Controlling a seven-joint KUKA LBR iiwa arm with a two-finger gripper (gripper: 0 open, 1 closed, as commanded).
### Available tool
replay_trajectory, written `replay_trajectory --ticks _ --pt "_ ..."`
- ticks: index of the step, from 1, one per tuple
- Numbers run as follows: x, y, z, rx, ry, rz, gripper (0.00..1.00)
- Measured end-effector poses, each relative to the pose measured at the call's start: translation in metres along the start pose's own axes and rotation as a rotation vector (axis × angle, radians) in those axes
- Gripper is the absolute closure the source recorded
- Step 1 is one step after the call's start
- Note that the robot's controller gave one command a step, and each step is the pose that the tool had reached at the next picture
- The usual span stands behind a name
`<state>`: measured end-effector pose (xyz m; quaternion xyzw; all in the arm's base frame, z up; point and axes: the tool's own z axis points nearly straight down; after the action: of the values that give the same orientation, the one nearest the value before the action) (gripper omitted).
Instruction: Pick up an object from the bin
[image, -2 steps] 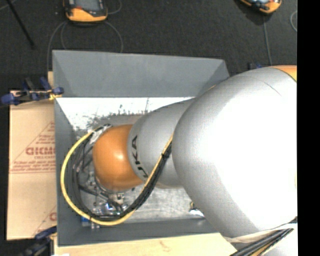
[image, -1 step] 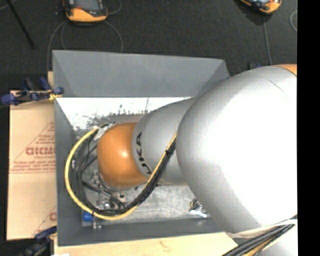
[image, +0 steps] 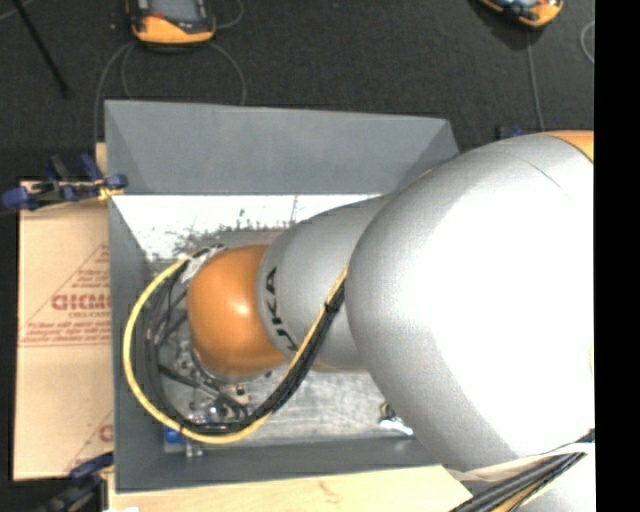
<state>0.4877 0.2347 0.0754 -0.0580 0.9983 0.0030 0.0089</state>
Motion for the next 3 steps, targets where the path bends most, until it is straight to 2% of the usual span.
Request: replay_trajectory --ticks 1,2,3 --pt "0.007 0.001 0.0 0.0 -0.006 0.058 0.0" --pt "0.004 -0.021 0.001 -0.001 0.003 0.037 0.0" --pt "0.004 -0.021 0.0 -0.001 0.0 0.04 1.0"
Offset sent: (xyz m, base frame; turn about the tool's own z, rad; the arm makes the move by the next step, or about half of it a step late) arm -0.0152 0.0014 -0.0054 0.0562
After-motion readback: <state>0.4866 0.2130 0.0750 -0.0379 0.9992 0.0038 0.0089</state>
